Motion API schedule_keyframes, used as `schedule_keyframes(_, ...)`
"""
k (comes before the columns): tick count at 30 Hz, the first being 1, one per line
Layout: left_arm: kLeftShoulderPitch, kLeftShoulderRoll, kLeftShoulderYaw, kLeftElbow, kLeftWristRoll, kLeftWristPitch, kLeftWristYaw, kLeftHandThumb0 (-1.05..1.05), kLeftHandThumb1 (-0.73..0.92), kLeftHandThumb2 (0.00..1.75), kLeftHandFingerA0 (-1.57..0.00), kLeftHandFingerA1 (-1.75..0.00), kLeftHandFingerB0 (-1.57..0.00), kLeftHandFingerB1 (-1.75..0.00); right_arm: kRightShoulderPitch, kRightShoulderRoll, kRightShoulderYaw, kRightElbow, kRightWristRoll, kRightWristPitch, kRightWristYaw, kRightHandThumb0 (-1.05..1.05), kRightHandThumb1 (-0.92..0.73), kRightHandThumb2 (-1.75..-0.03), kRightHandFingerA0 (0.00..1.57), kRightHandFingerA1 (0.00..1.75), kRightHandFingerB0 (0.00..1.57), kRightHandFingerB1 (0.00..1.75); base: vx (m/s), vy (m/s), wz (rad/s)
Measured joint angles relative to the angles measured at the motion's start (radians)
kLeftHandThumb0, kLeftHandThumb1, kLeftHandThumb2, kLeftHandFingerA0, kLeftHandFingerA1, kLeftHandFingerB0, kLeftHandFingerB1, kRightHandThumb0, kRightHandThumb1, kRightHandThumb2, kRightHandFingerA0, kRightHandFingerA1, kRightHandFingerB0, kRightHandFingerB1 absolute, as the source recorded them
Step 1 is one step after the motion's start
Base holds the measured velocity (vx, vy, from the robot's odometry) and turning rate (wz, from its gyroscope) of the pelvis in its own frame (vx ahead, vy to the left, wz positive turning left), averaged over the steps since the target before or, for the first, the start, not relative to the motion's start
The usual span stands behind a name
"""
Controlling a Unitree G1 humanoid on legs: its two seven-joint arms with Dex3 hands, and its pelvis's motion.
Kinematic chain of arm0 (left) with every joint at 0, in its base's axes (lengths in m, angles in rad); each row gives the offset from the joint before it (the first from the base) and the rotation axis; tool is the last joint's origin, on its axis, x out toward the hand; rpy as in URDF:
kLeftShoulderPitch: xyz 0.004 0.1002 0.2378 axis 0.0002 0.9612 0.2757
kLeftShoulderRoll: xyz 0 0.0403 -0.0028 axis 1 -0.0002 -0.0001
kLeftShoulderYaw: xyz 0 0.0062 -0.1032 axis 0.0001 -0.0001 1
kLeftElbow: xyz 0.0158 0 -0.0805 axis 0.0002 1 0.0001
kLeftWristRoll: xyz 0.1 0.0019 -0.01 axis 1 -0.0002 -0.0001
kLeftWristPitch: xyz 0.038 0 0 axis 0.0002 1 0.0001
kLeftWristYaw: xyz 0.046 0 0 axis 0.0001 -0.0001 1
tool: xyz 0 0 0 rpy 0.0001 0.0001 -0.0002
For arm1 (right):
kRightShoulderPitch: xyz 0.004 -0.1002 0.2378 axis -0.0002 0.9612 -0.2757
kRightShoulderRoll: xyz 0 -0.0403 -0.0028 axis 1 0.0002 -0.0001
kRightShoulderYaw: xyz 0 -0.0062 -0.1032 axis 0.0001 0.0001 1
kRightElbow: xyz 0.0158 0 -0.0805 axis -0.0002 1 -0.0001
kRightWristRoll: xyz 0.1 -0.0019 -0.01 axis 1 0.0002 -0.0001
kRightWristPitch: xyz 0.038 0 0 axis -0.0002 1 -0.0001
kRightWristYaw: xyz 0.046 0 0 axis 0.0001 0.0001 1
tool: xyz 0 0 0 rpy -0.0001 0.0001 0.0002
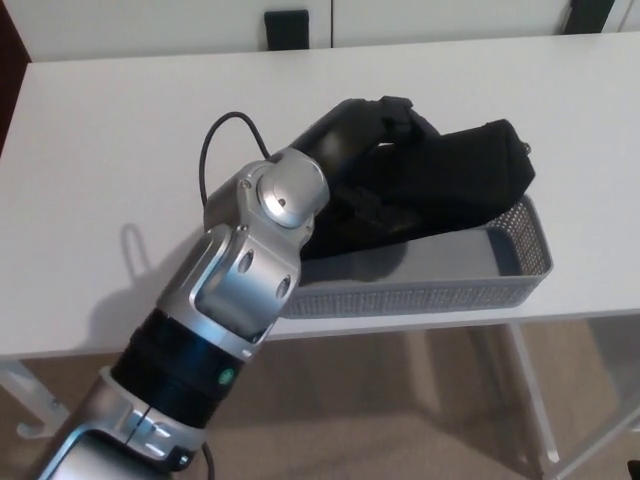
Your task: The robot walk towards a table in front and pick up a black pencil case on the left hand side and put the pencil case into a small container on the right hand side
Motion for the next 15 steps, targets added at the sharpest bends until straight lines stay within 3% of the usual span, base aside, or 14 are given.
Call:
schedule_keyframes(1,-0.006,0.012,-0.016,0.0,0.003,0.011,-0.009,-0.73,0.48,0.83,-0.02,-0.26,0.0,-0.09,-0.001,0.0,0.0,0.0,0.0,0.0,0.0,-0.34,-0.64,-0.59,0.49,0.42,0.17,0.29,0.0,0.0,0.0)
schedule_keyframes(3,-0.029,0.044,-0.066,0.004,0.01,0.036,-0.039,-0.85,0.53,0.87,0.0,-0.06,0.0,0.0,-0.001,0.0,0.0,0.0,0.0,0.0,0.0,-0.34,-0.64,-0.59,0.5,0.42,0.18,0.29,0.0,0.0,0.0)
schedule_keyframes(15,-0.124,0.155,-0.229,0.028,0.022,0.135,-0.222,-0.93,0.56,0.94,0.0,-0.03,0.0,0.0,-0.005,0.0,-0.001,-0.009,0.001,0.006,0.0,-0.38,-0.64,-0.63,0.48,0.43,0.17,0.3,0.0,0.0,0.0)
